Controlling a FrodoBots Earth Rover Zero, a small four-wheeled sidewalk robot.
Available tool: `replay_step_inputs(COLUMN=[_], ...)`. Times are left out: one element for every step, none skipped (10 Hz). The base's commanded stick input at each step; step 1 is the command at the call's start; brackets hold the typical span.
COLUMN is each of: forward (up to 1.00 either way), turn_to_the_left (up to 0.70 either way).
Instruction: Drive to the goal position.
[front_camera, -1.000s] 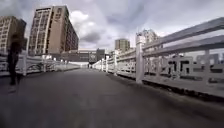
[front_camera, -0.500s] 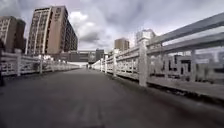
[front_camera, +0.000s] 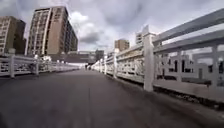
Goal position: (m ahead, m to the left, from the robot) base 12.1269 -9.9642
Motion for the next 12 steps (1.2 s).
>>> replay_step_inputs(forward=[0.70,0.70,0.70,0.70,0.70,0.70,0.70,0.70,0.70,0.70,0.70,0.70], turn_to_the_left=[0.00,0.00,0.00,0.00,0.00,0.00,0.00,0.00,0.00,0.00,0.00,0.00])
